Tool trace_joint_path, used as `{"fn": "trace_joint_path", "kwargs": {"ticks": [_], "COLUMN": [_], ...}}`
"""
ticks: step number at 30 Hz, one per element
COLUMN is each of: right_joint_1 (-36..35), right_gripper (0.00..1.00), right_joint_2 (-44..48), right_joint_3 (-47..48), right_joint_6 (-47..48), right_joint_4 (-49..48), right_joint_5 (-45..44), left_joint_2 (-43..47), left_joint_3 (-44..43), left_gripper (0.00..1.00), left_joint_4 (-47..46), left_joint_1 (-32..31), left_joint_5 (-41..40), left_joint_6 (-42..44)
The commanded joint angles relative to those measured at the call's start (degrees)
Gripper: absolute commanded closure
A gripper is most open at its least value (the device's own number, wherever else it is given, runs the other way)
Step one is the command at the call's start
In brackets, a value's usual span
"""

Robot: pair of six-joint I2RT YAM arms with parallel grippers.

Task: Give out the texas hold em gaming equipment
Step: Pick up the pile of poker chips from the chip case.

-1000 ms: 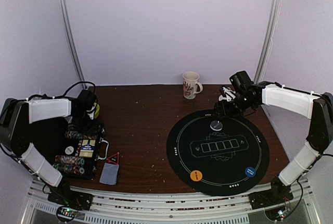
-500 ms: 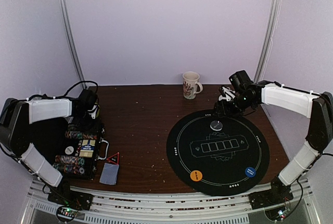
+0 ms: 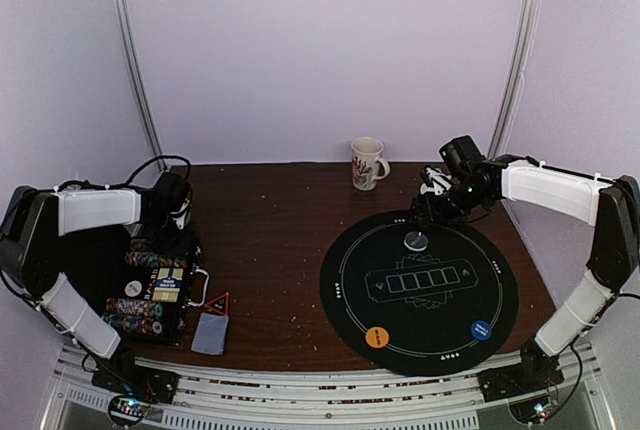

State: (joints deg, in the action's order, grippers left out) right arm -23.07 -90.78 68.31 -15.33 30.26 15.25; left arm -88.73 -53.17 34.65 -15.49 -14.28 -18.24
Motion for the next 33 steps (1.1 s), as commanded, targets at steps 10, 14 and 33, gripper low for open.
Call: {"fn": "trace_joint_path", "kwargs": {"ticks": [10,14,33], "right_joint_1": [-0.3,-0.4,-0.7], "right_gripper": [0.23,0.23,0.23], "right_joint_2": [-0.8,-1.1,-1.1], "right_joint_3": [1.4,1.5,1.0], "right_joint_6": [0.8,0.8,1.3], "right_joint_4": [1.3,1.2,1.9], "right_joint_5": [0.7,1.3,0.9], "left_joint_2": [-0.4,-0.2,-0.6], "left_joint_3": [-1.5,-2.3,-0.7], "left_gripper": [0.42,0.38,0.51], "left_joint_4": [1.8,2.2,0.6], "left_joint_1": [-0.2,-0.4,-0.9], "left_joint_5": [-1.6,-0.7,0.8], "left_joint_6": [1.1,1.9,3.7]}}
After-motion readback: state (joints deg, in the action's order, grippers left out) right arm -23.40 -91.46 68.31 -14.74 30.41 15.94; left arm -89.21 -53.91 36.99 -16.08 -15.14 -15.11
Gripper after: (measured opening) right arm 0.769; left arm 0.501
